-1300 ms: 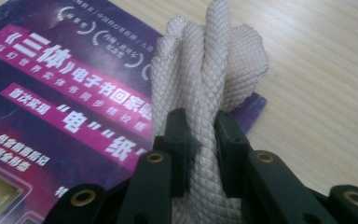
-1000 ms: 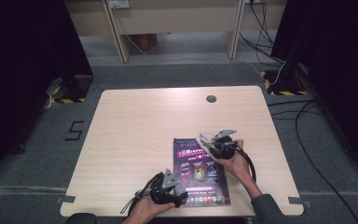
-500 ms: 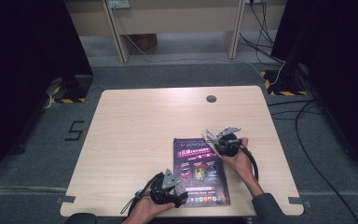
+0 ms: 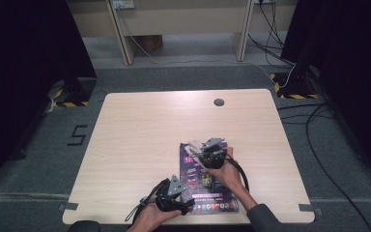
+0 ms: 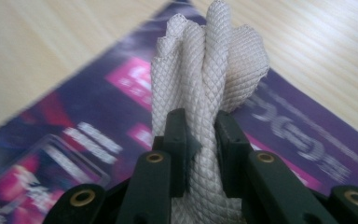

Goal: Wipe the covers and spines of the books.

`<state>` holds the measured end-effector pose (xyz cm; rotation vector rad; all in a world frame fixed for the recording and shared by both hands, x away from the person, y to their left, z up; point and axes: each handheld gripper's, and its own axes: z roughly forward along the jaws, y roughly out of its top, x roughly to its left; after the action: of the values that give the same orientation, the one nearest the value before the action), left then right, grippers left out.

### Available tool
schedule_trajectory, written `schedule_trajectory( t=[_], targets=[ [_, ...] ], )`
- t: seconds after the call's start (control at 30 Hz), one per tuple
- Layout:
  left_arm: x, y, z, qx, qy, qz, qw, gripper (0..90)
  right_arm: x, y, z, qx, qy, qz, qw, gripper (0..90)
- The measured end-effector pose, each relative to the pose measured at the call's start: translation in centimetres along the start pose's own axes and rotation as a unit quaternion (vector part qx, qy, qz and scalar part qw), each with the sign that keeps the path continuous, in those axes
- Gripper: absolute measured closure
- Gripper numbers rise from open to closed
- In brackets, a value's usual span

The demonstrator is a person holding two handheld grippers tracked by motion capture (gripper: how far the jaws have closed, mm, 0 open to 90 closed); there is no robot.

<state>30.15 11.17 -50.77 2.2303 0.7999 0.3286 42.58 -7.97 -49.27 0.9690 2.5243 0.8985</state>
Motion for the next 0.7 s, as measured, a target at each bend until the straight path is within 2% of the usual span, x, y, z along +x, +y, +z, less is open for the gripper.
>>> schedule_trajectory(
  t=[0.2, 0.43, 0.67, 0.7],
  targets=[
    [0.0, 0.0, 0.0, -0.001, 0.0, -0.001, 1.0, 28.3, 2.4, 0.7, 0.5, -0.003, 0.028, -0.03, 0.9992, 77.7],
    [-0.1, 0.0, 0.0, -0.001, 0.003, 0.003, 1.0, 28.3, 2.4, 0.5, 0.5, -0.006, 0.042, -0.017, 0.9989, 77.6],
    [-0.8, -0.4, -0.6, -0.003, 0.018, 0.022, 0.9996, 29.1, 3.4, -0.2, -0.1, -0.003, 0.071, -0.025, 0.9972, 77.6],
    [-0.9, -0.5, -0.7, -0.004, 0.018, 0.019, 0.9996, 29.1, 3.6, -0.3, -0.3, -0.002, 0.073, -0.028, 0.9969, 77.6]
  ],
)
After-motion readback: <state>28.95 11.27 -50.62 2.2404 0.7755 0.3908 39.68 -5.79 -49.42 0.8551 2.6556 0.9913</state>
